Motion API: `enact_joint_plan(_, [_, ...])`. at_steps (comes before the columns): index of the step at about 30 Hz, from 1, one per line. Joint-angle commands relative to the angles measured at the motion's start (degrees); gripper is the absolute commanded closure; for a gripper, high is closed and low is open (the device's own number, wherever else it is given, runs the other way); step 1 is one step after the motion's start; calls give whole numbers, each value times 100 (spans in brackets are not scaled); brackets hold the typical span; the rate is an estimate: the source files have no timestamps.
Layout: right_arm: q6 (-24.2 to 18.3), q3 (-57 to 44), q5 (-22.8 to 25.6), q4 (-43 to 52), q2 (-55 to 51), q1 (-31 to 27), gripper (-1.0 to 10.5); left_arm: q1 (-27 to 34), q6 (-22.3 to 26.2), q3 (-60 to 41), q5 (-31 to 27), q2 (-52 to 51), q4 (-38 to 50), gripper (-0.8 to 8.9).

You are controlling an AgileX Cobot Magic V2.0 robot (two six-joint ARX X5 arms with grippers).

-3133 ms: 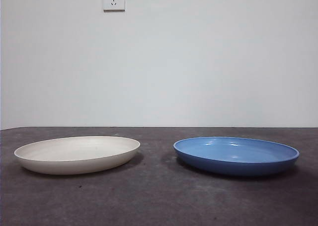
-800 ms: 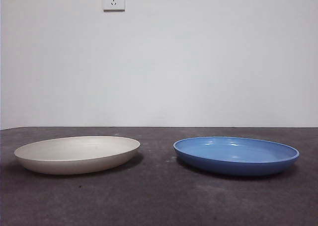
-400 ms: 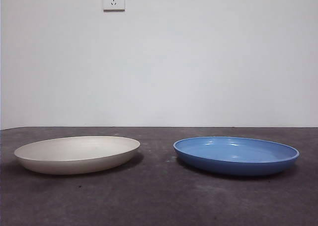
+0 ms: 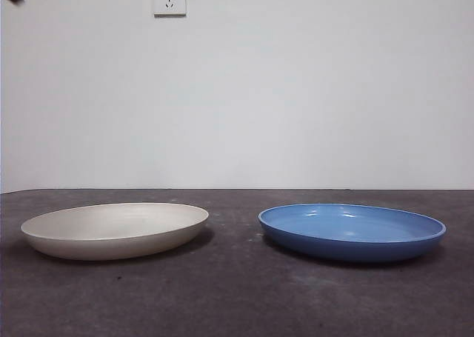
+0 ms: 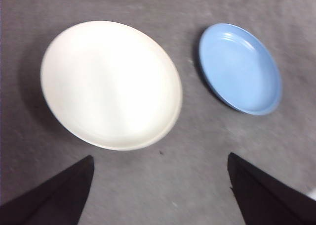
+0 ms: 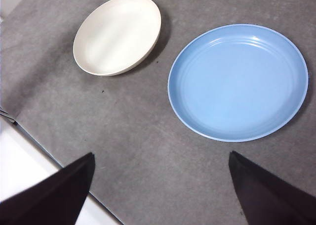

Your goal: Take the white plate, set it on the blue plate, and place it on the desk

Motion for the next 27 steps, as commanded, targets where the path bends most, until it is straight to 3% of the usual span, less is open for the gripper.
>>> enact_joint_plan(1, [-7, 122, -13, 35, 24, 26, 512, -22, -111, 153, -190, 413, 234, 377])
enact_joint_plan(16, [-9, 122, 28, 46, 26, 26, 513, -85, -203, 199, -1325, 2715, 1821, 382])
enact_joint_plan(27, [-24, 122, 181, 57, 28, 26, 513, -85, -208, 199, -1539, 3923, 2439, 418])
